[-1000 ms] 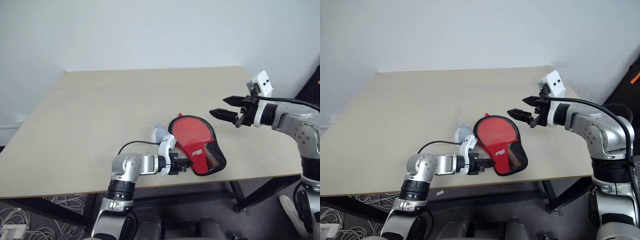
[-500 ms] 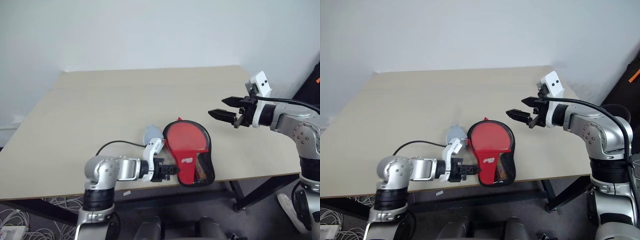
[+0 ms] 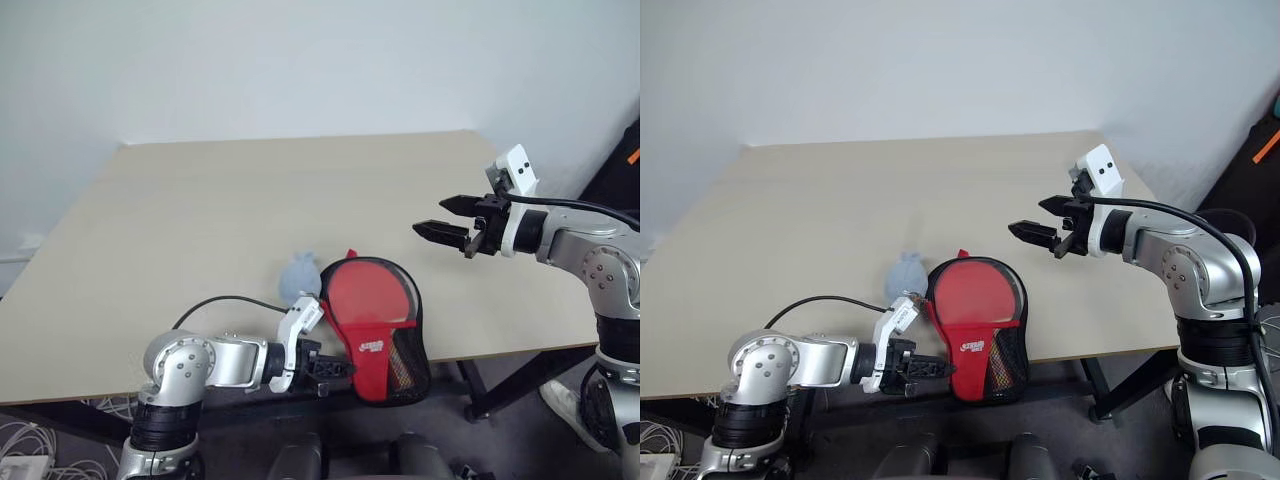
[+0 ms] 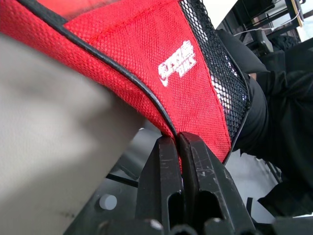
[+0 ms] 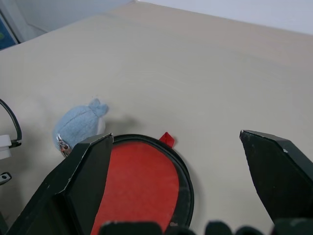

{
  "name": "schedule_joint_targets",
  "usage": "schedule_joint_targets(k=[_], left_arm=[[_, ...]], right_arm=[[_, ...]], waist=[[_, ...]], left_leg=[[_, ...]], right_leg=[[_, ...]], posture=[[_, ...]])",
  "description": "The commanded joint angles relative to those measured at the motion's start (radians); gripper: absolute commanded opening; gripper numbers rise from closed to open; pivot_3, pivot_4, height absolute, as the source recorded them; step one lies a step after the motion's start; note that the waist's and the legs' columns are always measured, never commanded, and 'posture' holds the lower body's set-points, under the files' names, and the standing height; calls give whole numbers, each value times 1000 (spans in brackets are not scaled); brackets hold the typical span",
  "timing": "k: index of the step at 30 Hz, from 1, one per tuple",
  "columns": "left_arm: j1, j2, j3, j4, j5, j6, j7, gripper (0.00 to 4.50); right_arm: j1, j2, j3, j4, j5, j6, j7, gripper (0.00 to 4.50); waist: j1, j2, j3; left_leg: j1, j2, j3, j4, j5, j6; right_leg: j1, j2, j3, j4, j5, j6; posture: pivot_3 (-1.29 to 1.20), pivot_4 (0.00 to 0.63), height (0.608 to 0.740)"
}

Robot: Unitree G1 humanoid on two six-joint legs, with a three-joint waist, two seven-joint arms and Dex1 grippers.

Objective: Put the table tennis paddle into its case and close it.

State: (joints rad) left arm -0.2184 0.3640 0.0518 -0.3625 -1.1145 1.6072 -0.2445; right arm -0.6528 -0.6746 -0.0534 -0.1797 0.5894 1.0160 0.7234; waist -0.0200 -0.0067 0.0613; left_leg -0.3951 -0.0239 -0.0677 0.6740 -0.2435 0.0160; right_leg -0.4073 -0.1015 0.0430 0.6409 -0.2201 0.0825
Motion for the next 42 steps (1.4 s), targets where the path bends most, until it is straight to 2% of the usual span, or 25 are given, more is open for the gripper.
schedule_joint_targets(k=[1,11,21,25,29,33,36,39,41,42], left_arm=[[-1,17,-4,-38,-49,7,6,12],[41,95,-29,-65,-36,7,-39,12],[42,124,-41,-71,0,-27,-82,12],[39,141,-40,-88,-6,-29,-111,946],[36,152,-18,-102,-19,-36,-133,2319],[37,184,21,-140,-62,-47,-183,2319],[42,254,64,-209,-108,-73,-244,1690],[25,298,47,-243,-78,-138,-271,583],[2,302,8,-238,-14,-197,-263,37],[-12,282,-4,-223,9,-225,-250,37]], right_arm=[[-31,0,-8,-19,10,-9,5,4500],[-40,3,4,-11,7,-14,9,4500],[-39,15,8,-14,7,-15,4,4500],[-36,19,8,-16,8,-14,2,4500],[-37,22,8,-12,6,-16,2,4500],[-36,24,8,-13,6,-16,1,4500],[-34,24,6,-12,6,-16,1,4500],[-37,25,6,-5,4,-20,3,4500],[-42,29,9,1,2,-23,2,4500],[-49,35,13,5,0,-25,1,4500]], waist=[[0,0,0],[0,0,0],[0,0,0],[0,0,0],[0,0,0],[0,0,0],[-1,0,0],[0,1,0],[1,0,1],[1,0,1]], left_leg=[[0,0,0,0,0,0],[0,0,0,0,0,0],[0,0,0,0,0,0],[0,0,0,0,0,0],[0,0,0,0,0,0],[0,0,0,0,0,0],[0,1,0,0,0,0],[0,1,1,-1,0,0],[0,0,1,-1,0,0],[0,0,1,0,0,0]], right_leg=[[0,0,0,0,0,0],[0,0,0,0,0,0],[0,0,0,0,-1,-2],[0,0,0,0,-1,-2],[0,0,0,0,-1,-2],[0,0,0,0,-2,-2],[-1,0,0,0,-2,-2],[-1,0,0,-1,-2,-3],[0,0,0,-1,-2,-3],[0,0,0,-1,-2,-3]], posture=[[0,0,698],[0,0,698],[0,0,698],[0,0,698],[0,0,698],[0,0,698],[0,0,698],[0,0,698],[0,0,698],[0,0,698]])
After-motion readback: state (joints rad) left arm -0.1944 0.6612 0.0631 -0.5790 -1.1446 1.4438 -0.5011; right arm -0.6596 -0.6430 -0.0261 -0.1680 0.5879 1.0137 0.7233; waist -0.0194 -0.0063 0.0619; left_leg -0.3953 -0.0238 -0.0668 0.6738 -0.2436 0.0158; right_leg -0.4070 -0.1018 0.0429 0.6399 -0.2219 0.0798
